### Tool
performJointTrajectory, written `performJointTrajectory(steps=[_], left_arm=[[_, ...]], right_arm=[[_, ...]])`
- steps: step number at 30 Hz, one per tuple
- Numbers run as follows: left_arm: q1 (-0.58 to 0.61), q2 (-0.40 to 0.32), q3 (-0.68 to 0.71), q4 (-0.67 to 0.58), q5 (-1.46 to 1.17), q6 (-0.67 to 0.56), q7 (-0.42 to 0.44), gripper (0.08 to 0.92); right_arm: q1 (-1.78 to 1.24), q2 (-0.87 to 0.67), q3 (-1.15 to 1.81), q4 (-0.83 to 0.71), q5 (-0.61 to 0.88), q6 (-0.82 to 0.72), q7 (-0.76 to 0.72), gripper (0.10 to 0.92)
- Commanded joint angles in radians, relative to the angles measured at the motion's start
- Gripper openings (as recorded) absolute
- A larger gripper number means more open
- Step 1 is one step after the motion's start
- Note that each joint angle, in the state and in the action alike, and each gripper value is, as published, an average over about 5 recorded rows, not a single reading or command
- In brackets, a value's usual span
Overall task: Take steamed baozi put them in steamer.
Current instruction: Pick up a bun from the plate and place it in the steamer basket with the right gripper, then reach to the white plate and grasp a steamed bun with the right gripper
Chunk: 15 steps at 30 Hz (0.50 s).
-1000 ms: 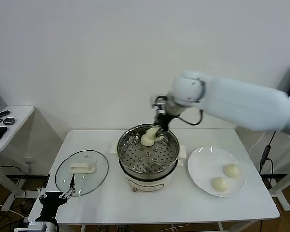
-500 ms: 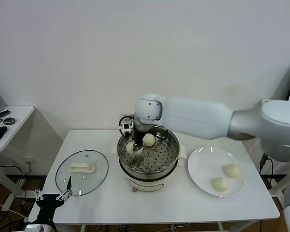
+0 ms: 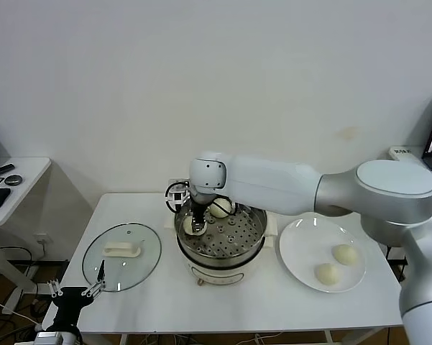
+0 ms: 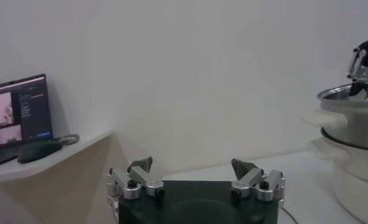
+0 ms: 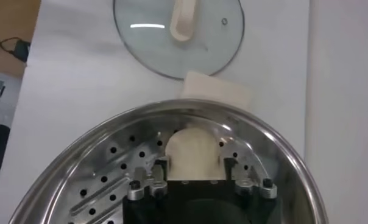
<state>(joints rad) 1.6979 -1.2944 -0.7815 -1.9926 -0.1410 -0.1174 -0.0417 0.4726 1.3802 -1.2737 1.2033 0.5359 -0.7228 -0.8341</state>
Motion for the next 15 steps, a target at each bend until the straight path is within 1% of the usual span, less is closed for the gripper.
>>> performJointTrajectory(steps=[1, 4, 8, 11, 15], left_arm=[[-0.002, 0.003, -0.003, -0.001, -0.002, 0.001, 0.001, 0.823], [-0.007, 0.007, -0.004, -0.002, -0.003, 0.002, 0.001, 0.823], [-0.012, 0.011, -0.002, -0.006, -0.005, 0.008, 0.003, 0.823], [-0.015, 0.014, 0.005, -0.011, -0.005, 0.014, 0.005, 0.823], [-0.015, 0.020, 0.017, -0.014, -0.002, 0.017, 0.006, 0.823]], right_arm=[[0.086, -0.074, -0.007, 0.069, 0.010, -0.005, -0.066, 0.695], [0.173, -0.177, -0.014, 0.161, 0.034, -0.004, -0.130, 0.786], [0.270, -0.375, -0.018, 0.297, 0.039, 0.007, -0.257, 0.819], [0.309, -0.529, -0.034, 0.379, -0.051, 0.065, -0.379, 0.822], [0.308, -0.730, -0.050, 0.439, -0.218, 0.199, -0.499, 0.823]])
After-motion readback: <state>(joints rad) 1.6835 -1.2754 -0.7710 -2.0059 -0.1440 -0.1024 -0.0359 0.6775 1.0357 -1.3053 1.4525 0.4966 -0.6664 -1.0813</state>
